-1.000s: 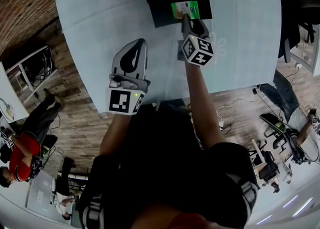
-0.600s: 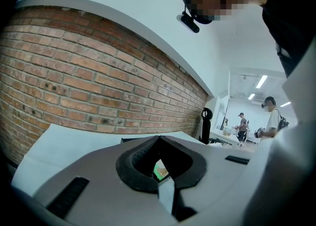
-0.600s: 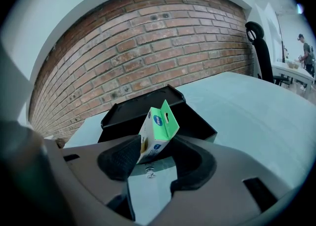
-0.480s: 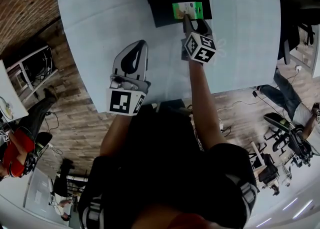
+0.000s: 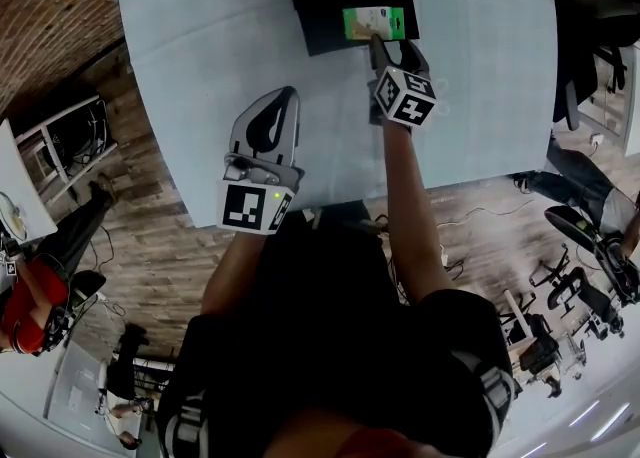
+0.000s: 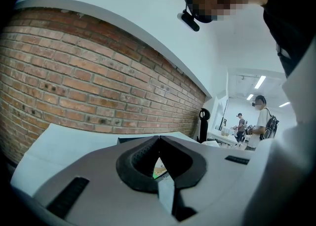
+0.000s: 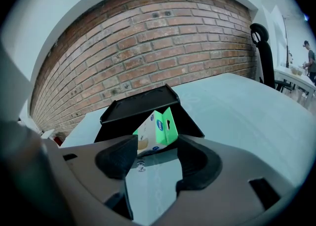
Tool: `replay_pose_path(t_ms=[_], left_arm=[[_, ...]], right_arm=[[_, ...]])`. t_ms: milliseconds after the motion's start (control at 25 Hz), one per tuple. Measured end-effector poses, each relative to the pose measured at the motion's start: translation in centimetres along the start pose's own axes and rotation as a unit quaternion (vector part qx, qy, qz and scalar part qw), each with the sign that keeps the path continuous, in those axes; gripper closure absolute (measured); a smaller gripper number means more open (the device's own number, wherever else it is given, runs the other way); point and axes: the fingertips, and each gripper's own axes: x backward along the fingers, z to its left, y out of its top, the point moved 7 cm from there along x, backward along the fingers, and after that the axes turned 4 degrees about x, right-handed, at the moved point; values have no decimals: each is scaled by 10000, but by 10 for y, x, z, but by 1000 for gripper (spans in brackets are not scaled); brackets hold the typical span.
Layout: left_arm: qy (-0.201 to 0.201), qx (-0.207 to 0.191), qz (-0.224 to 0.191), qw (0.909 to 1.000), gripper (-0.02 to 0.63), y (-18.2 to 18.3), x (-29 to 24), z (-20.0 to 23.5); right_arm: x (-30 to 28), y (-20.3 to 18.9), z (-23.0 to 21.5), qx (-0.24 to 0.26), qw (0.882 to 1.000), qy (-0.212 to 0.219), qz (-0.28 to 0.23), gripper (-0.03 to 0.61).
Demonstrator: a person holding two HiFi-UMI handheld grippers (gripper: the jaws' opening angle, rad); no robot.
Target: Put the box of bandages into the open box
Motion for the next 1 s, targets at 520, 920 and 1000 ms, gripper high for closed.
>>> replay_pose_path(t_ms=[520, 920, 1000], left_arm=[[-78, -22, -110, 9999, 578, 4, 22, -21], [-188, -40, -202, 9996, 578, 21, 56, -41], [-229, -22, -223, 9995, 578, 24, 65, -45]], right_arm=[[34, 3, -3, 91, 9998, 34, -168, 333], [99, 20, 27, 315, 9971, 179, -669, 499], [118, 25, 37, 342, 9957, 219, -834, 512]])
